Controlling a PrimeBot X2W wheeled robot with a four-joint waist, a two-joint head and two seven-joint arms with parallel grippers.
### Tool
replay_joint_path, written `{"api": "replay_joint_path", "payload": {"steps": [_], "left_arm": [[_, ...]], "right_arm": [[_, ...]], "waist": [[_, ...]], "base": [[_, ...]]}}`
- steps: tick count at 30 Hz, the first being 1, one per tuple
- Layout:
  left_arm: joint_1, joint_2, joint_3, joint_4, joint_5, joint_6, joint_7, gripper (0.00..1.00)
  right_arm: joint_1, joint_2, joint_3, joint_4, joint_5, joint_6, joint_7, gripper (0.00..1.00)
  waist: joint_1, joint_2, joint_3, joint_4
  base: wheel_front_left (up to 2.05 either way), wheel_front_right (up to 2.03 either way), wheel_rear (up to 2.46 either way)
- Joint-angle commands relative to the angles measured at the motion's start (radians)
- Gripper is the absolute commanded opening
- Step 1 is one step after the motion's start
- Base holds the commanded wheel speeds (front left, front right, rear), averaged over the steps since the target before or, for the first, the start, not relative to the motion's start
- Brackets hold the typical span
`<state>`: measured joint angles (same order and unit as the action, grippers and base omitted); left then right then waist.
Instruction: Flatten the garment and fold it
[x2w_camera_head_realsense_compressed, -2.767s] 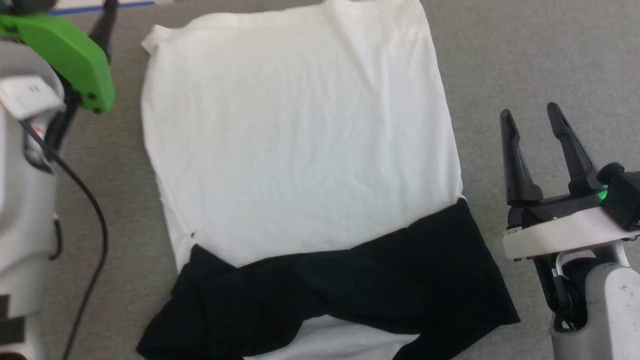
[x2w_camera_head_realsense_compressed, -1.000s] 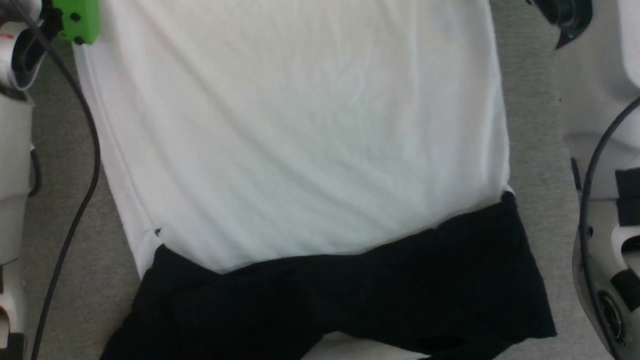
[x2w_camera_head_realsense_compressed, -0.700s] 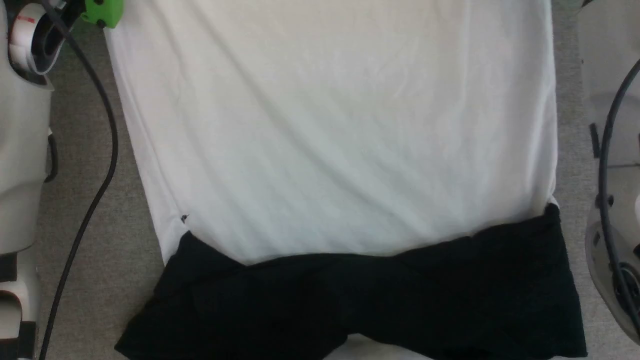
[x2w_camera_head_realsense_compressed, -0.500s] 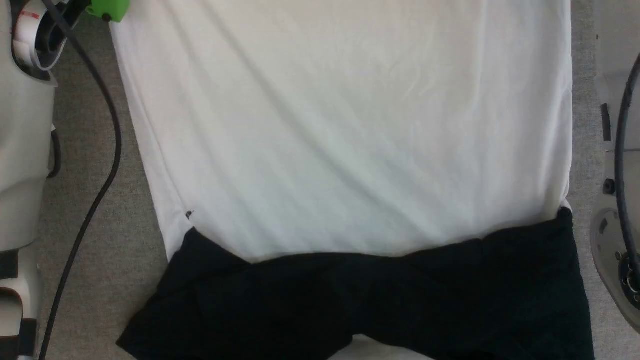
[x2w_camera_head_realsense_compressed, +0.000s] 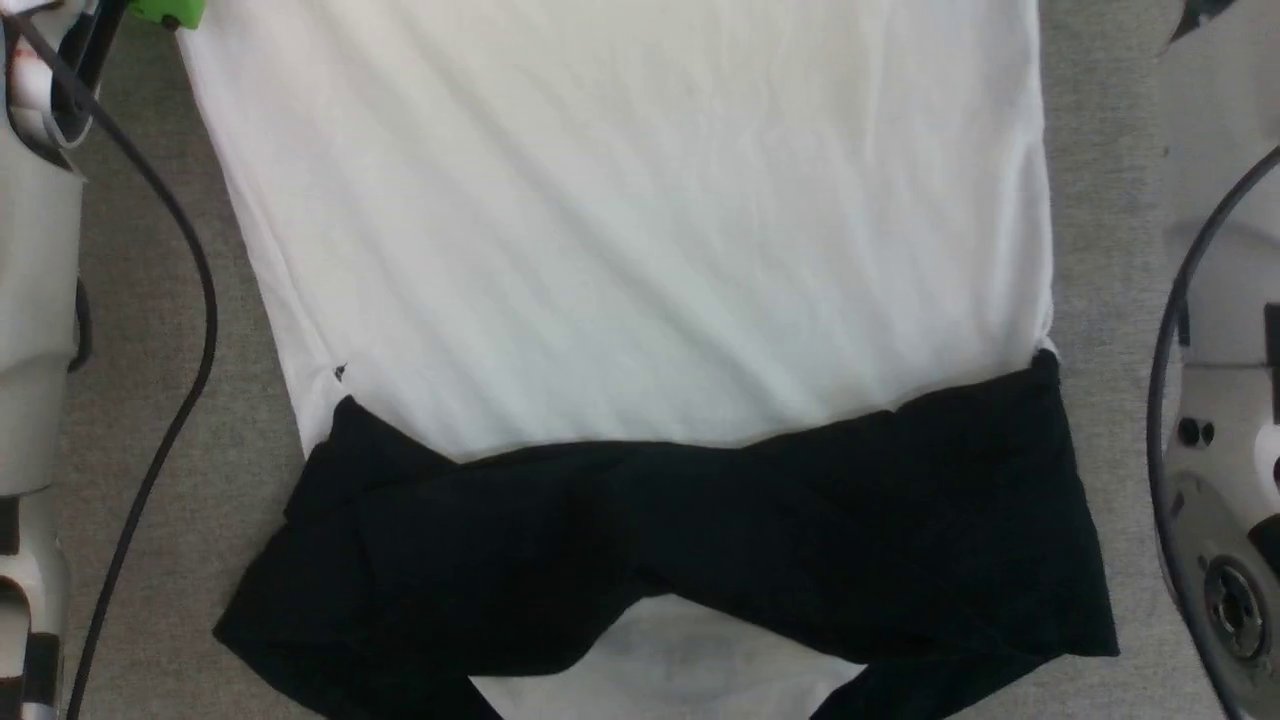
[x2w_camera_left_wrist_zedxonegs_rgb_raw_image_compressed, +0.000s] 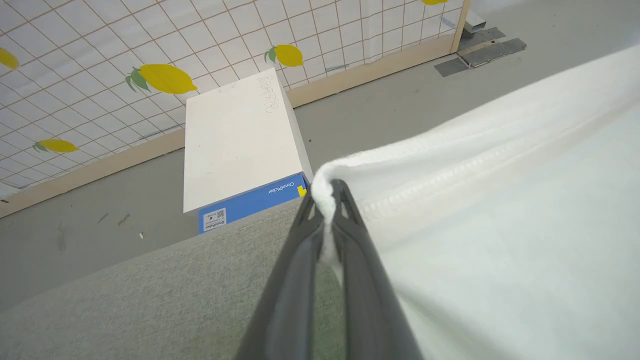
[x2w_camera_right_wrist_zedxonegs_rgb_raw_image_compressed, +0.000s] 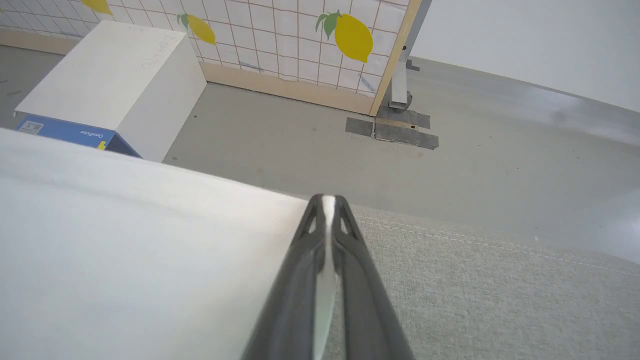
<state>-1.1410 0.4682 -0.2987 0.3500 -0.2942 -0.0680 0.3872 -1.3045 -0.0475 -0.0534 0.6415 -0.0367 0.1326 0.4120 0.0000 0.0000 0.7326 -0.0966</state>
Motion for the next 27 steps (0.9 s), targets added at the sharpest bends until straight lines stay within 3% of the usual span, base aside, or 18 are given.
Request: {"api": "replay_joint_path", "payload": {"steps": [1, 7, 15, 21, 27], "left_arm": [[0.022, 0.002, 0.011, 0.011, -0.012, 0.01, -0.023, 0.0], [0.17, -0.021, 0.032, -0.006, -0.094, -0.008, -0.099, 0.0], [0.532, -0.025, 0.031, -0.17, -0.197, -0.02, -0.133, 0.0], [0.814, -0.024, 0.034, -0.311, -0.246, 0.019, -0.143, 0.0], [1.026, -0.05, 0.018, -0.408, -0.273, 0.065, -0.159, 0.0]], "right_arm": [[0.038, -0.003, 0.01, -0.01, 0.028, -0.002, -0.029, 0.0], [0.207, -0.04, 0.104, -0.107, 0.155, -0.002, -0.104, 0.0], [0.571, -0.136, 0.183, -0.39, 0.295, -0.002, -0.063, 0.0], [0.871, -0.163, 0.126, -0.619, 0.324, -0.002, 0.038, 0.0], [1.138, -0.125, 0.043, -0.787, 0.317, -0.002, 0.138, 0.0]], "waist": [[0.0, 0.0, -0.066, -0.013], [0.0, 0.0, -0.21, -0.006], [0.0, 0.0, -0.409, 0.014], [0.0, 0.0, -0.494, 0.037], [0.0, 0.0, -0.536, 0.067]], "base": [[0.0, 0.0, 0.0], [0.0, 0.0, 0.0], [0.0, 0.0, 0.0], [0.0, 0.0, 0.0], [0.0, 0.0, 0.0]]}}
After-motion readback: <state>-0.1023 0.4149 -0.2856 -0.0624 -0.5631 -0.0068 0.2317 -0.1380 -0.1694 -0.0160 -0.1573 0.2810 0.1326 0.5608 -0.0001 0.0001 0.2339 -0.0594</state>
